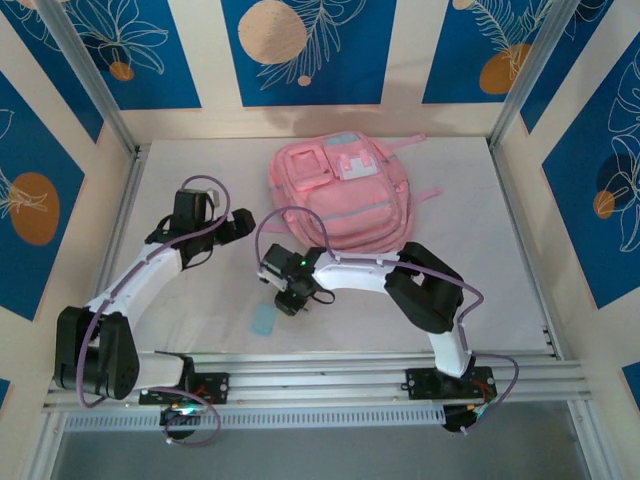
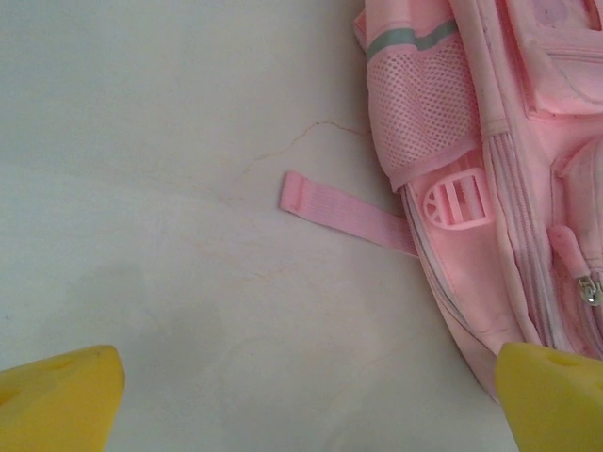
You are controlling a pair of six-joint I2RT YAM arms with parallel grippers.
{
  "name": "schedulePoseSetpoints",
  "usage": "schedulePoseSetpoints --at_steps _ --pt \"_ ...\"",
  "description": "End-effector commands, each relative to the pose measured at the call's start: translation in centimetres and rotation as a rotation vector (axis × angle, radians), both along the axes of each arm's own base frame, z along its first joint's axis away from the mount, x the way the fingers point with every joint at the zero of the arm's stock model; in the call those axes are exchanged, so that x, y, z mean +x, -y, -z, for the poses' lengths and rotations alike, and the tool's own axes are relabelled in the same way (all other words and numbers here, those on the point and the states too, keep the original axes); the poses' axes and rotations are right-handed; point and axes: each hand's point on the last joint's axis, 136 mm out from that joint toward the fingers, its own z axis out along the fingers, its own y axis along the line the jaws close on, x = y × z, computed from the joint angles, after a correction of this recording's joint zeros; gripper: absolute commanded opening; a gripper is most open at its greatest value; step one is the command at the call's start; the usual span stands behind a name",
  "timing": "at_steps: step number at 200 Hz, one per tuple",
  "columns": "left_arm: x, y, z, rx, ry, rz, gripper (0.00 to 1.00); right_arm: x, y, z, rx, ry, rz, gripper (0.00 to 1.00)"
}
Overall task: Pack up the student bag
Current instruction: Pick up the loose stationery from the bottom-center of the table.
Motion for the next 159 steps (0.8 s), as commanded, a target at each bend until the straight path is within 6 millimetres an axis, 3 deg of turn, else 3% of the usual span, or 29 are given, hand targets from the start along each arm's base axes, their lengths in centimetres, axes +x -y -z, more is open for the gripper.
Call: schedulePoseSetpoints --at_steps 1,30,55,81,111,139,159 --pt "-0.2 0.9 -0.4 -0.05 0.007 0.052 1.0 -0.6 0.5 0.3 -0.003 -0.01 0.008 0.43" --pt "0.0 2.3 -1.5 -0.105 0.045 0.111 1.0 -0.1 0.8 -2.8 0.075 -0.04 0.095 0.43" --pt "0.3 3.2 -2.7 -0.101 0.103 0.151 1.0 0.7 1.1 -7.2 0.216 -0.069 0.193 0.44" --pt "0.7 5.3 -4.2 -0.065 0.17 0.23 0.89 2.5 3.4 -10.7 0.341 -0.091 0.346 0.44" --pt "1.5 9.0 -5.2 0.039 0.215 0.348 0.87 5.6 8.3 -13.8 0.46 -0.095 0.578 0.43" --pt "2.0 13.9 -5.6 0.146 0.272 0.499 0.86 8.3 14.7 -14.8 0.486 -0.027 0.841 0.42" --pt "2.2 17.4 -5.2 0.201 0.299 0.614 0.85 9.1 18.8 -15.2 0.533 -0.019 1.008 0.42"
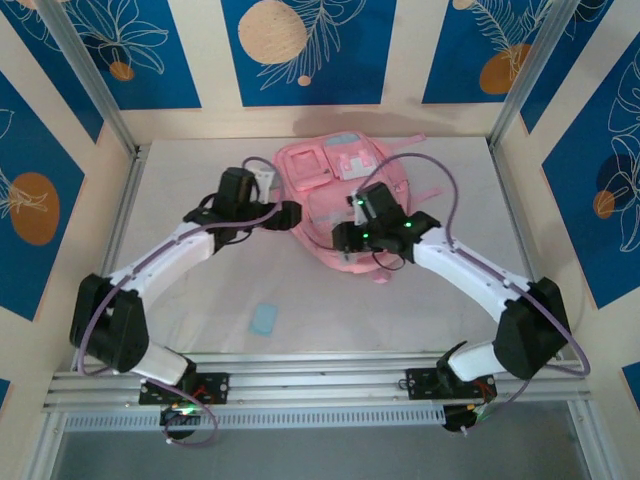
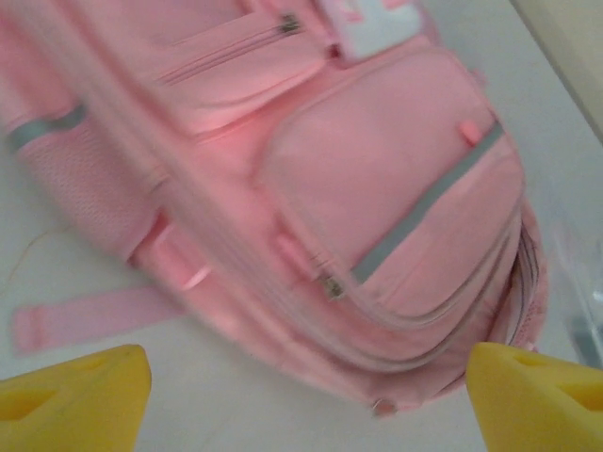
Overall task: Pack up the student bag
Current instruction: Pick up the loose stationery from the bottom-center of the table, then open the student bag at the top-center of the table.
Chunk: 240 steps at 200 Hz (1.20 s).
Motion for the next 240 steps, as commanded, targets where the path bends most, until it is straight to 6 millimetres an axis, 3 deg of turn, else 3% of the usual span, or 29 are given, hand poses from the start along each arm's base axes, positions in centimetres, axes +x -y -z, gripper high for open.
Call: schedulePoseSetpoints --at_steps 1,41,80,111,155,169,176,187,206,240 --pt "0.5 3.2 0.1 0.117 0.081 0.125 0.85 0.2 4.2 -0.2 0.066 -0.047 0.208 0.42" --pt "0.5 8.2 1.8 0.297 0.13 0.297 0.84 -0.1 10.1 -0.5 0.16 -0.018 0.388 0.43" --pt "0.3 11.0 5.2 0.53 0.151 0.419 0.87 -1.7 14.6 0.5 0.216 -0.043 0.503 0.43" --pt "0.5 12.1 7.5 0.662 0.166 0.467 0.86 -2.9 16.6 1.2 0.293 -0.048 0.572 0.43" --pt "0.9 12.5 8.8 0.692 0.16 0.48 0.82 -3.6 17.3 2.0 0.331 -0.059 0.592 0.43" --pt "1.2 12.5 9.3 0.707 0.161 0.481 0.75 -3.5 17.2 2.0 0.334 -0.06 0.588 0.42" --pt "1.3 12.5 9.4 0.712 0.161 0.481 0.66 -3.4 17.2 1.9 0.34 -0.058 0.583 0.41" --pt "1.3 12.5 9.5 0.714 0.156 0.485 0.46 -3.2 17.0 1.9 0.347 -0.06 0.578 0.41" --pt "1.0 12.9 9.2 0.694 0.145 0.498 0.0 -3.0 16.9 1.9 0.356 -0.065 0.574 0.41" --pt "-0.2 13.8 6.4 0.567 0.111 0.506 0.0 -2.1 15.7 1.3 0.419 -0.069 0.538 0.4"
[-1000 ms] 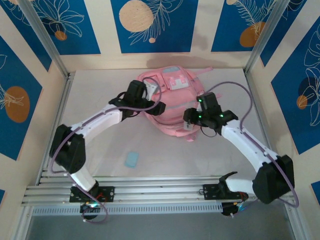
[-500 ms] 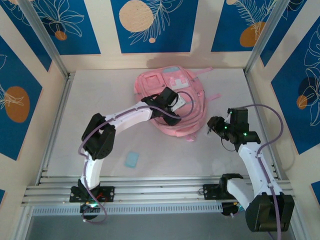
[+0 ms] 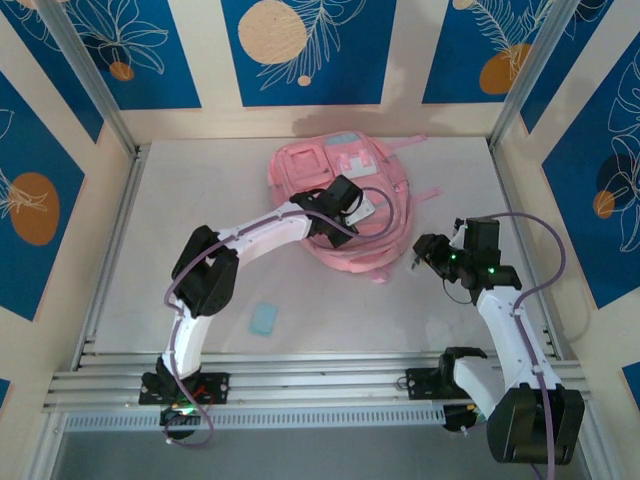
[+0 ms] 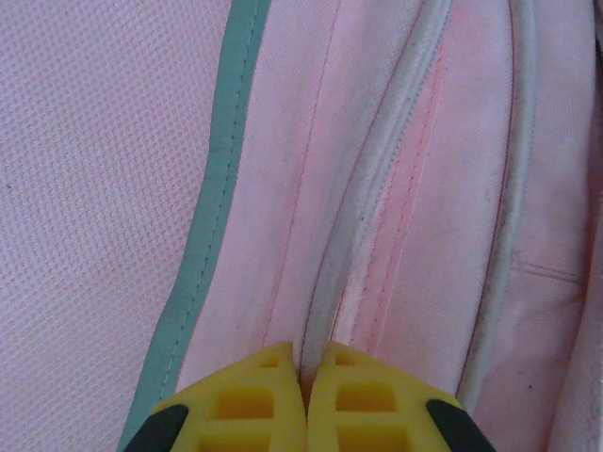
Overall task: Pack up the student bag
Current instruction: Open the student bag at the top-center of the table, then place the loose stationery in the student bag.
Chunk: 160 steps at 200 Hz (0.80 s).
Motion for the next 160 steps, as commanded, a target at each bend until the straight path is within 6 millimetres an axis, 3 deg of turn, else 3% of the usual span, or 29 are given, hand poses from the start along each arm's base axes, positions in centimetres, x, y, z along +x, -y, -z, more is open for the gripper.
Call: schedulePoseSetpoints --at_steps 1,36,56,101,160 --pt "-0.7 0.6 -2.4 -0.085 -0.057 -0.005 0.0 0.9 -1.4 -0.9 0.072 0.031 -0.039 0.4" --pt "-0.8 1.0 -7.6 -0.278 -0.12 -0.067 0.0 2.6 -4.0 -1.9 0.133 0.051 -0.092 0.4" --pt "-0.4 1.0 -9.6 -0.351 -0.132 -0.105 0.0 4.0 -5.9 -2.6 0.154 0.071 -0.128 0.41" --pt "1.0 0.9 -12.1 -0.456 -0.122 -0.181 0.0 7.9 -9.6 -3.2 0.23 0.091 -0.111 0.41" --pt "1.3 1.0 -14.4 -0.545 -0.108 -0.207 0.0 14.5 -12.6 -1.8 0.31 0.066 0.017 0.41"
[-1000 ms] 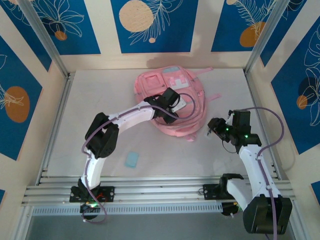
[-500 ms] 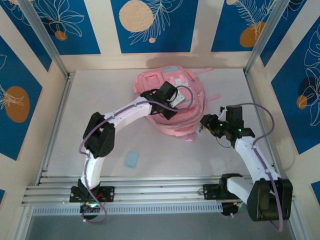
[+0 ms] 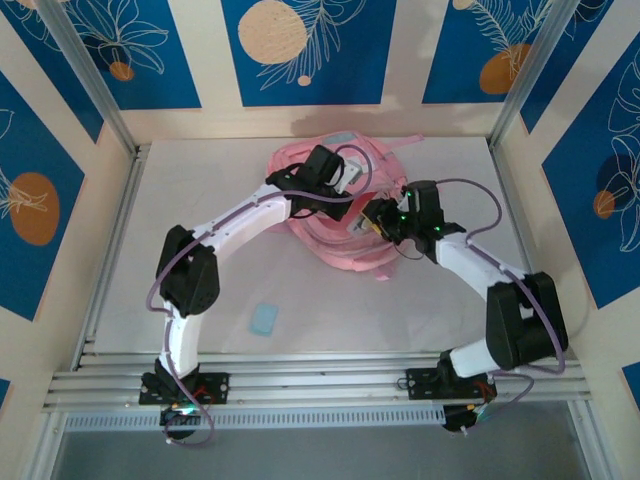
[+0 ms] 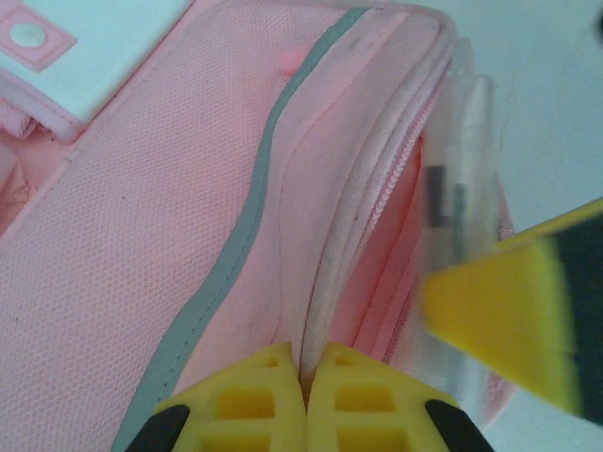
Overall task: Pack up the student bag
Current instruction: Place the loose stationery in the student bag.
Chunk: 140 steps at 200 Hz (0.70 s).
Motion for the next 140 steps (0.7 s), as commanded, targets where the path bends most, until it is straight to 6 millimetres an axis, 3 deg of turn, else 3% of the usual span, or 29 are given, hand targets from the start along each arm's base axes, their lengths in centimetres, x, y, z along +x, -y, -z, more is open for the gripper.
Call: schedulePoseSetpoints --at_steps 1,23,45,58,70,97,140 --pt "-0.5 0.6 -6.9 -0.159 0.062 -0.001 0.0 4.0 -0.5 -1.6 0.061 0.049 0.118 0.41" --pt "-0.3 0.6 -7.2 -0.176 0.074 -0.016 0.0 6.0 -1.3 -0.1 0.111 0.01 0.162 0.41" --pt "-0.3 0.3 -7.2 -0.172 0.081 -0.022 0.0 6.9 -2.8 0.4 0.125 0.021 0.125 0.59" --pt "-0.3 0.2 -7.0 -0.169 0.078 -0.02 0.0 6.9 -3.2 0.8 0.11 0.013 0.109 0.76" --pt "-0.3 0.1 -7.0 -0.167 0.08 -0.02 0.0 6.7 -3.5 1.2 0.117 0.009 0.094 0.78" --pt "-0.3 0.0 -7.2 -0.167 0.093 -0.011 0.0 6.2 -3.1 2.2 0.104 0.014 0.103 0.71" --pt "-1.0 0.7 -6.8 -0.178 0.063 0.05 0.0 8.2 -4.1 3.4 0.021 0.055 0.07 0.27"
